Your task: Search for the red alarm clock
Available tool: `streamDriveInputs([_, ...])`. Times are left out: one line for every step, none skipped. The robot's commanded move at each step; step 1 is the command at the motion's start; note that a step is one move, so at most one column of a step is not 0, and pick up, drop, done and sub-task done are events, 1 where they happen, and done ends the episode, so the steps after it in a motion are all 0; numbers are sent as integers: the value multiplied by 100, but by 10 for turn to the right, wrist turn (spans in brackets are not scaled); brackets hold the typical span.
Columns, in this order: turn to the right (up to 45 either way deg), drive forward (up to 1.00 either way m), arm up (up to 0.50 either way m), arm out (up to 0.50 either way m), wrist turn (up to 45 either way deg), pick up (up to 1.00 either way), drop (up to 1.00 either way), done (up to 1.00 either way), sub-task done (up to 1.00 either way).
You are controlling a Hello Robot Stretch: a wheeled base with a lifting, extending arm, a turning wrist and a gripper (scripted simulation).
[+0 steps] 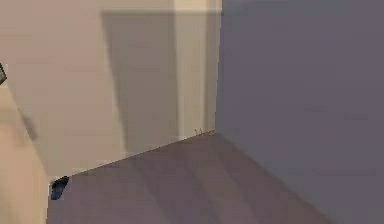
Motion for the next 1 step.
streamDriveInputs([450, 0, 0, 0, 0, 0, 0, 0, 0])
